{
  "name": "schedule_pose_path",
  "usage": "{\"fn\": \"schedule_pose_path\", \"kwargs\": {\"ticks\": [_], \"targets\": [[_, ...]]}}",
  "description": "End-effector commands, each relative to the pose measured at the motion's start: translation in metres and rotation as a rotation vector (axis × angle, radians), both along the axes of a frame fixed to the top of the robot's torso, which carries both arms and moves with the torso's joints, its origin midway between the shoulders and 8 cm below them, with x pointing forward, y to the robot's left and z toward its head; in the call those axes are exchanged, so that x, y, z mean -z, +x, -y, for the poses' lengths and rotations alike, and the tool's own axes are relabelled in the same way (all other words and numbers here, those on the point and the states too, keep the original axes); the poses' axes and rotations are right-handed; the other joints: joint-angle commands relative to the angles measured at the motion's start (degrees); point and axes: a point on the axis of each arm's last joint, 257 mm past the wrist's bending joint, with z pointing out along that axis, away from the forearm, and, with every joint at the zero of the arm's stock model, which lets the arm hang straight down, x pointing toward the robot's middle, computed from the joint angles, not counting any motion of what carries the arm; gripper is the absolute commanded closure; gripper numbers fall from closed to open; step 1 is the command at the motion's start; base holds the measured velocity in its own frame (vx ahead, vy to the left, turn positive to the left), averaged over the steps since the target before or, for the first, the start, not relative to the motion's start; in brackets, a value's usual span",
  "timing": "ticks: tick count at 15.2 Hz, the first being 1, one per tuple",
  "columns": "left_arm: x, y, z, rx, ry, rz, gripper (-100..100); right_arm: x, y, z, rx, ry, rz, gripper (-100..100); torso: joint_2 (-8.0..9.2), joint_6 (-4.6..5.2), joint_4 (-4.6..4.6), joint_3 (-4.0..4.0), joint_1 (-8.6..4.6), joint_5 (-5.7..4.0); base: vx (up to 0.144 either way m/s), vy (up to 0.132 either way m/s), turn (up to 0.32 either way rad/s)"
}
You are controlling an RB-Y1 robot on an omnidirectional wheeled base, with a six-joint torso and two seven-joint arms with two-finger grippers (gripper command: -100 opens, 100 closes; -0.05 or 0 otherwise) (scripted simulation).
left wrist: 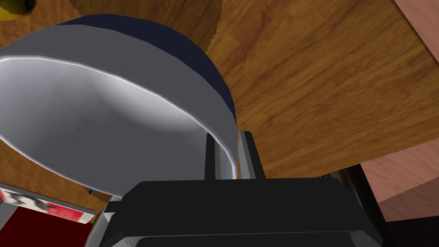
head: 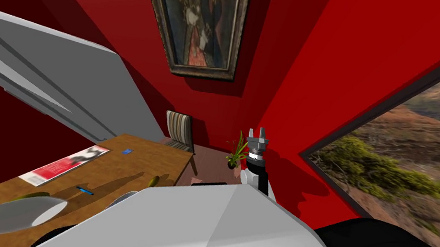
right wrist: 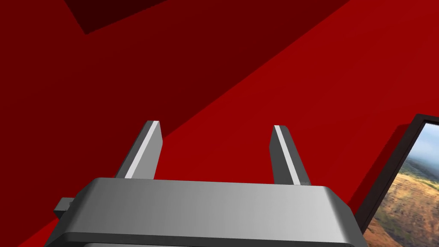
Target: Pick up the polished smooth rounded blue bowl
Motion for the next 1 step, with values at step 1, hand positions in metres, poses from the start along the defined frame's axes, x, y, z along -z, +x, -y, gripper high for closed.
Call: {"fn": "schedule_pose_path", "kwargs": {"ticks": [1], "targets": [[0.0,0.0,0.0,0.0,0.0,0.0,100,0.0,0.0,0.0,0.0,0.0,0.0,0,0.0,0.0,0.0,0.0,0.0,0.0,0.005,-0.014,0.001]]}}
